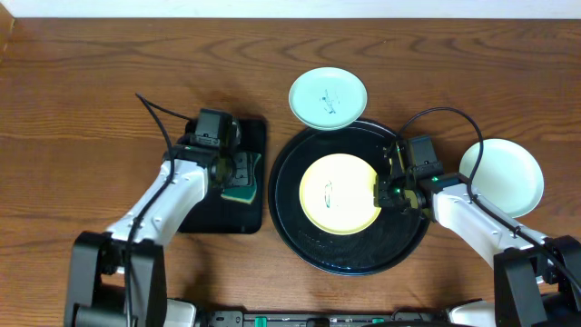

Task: Clean dirty plates on tray and stack at the side
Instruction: 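Lift the sponge from the black tray with the left gripper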

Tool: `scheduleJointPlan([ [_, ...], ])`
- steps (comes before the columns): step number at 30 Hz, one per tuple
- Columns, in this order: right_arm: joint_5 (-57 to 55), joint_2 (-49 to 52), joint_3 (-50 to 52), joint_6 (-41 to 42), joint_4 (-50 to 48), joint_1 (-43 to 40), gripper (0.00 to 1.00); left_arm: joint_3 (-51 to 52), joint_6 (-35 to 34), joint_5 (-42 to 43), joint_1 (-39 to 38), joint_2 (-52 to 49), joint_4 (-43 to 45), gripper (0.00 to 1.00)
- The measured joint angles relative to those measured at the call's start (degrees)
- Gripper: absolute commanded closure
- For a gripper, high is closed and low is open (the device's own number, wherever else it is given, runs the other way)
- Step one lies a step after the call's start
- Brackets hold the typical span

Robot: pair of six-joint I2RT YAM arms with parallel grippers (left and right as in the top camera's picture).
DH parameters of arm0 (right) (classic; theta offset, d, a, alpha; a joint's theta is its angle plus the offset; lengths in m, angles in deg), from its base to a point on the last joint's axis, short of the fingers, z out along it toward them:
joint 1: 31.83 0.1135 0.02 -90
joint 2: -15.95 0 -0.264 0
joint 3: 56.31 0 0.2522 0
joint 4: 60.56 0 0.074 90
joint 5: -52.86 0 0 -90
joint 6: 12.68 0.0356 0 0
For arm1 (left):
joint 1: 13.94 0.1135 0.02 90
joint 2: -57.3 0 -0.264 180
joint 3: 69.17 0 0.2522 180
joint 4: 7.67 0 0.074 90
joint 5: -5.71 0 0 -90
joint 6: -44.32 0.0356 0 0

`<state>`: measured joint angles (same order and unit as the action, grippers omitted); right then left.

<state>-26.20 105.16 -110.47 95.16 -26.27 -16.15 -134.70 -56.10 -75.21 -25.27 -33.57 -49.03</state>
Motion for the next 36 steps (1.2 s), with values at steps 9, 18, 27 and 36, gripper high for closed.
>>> scheduleJointPlan([
  [9, -0.02, 0.0, 0.0, 0.0, 0.0, 0.0, 0.99, 0.0, -0.13, 0.28, -0.02, -5.38, 1.92, 0.93],
  [18, -0.02, 0.0, 0.0, 0.0, 0.0, 0.0, 0.99, 0.0, -0.04, 0.72, 0.02, -2.23, -2.32, 0.92],
  [27, -0.04, 0.0, 0.0, 0.0, -0.02, 0.0, 0.99, 0.0, 1.01, 0.9, 3.85, 10.27, -5.29, 0.92],
  [36, -0.07, 0.0, 0.0, 0.0, -0.02, 0.0, 0.99, 0.0, 12.85, 21.09, 11.45, 14.23, -7.93, 0.93],
])
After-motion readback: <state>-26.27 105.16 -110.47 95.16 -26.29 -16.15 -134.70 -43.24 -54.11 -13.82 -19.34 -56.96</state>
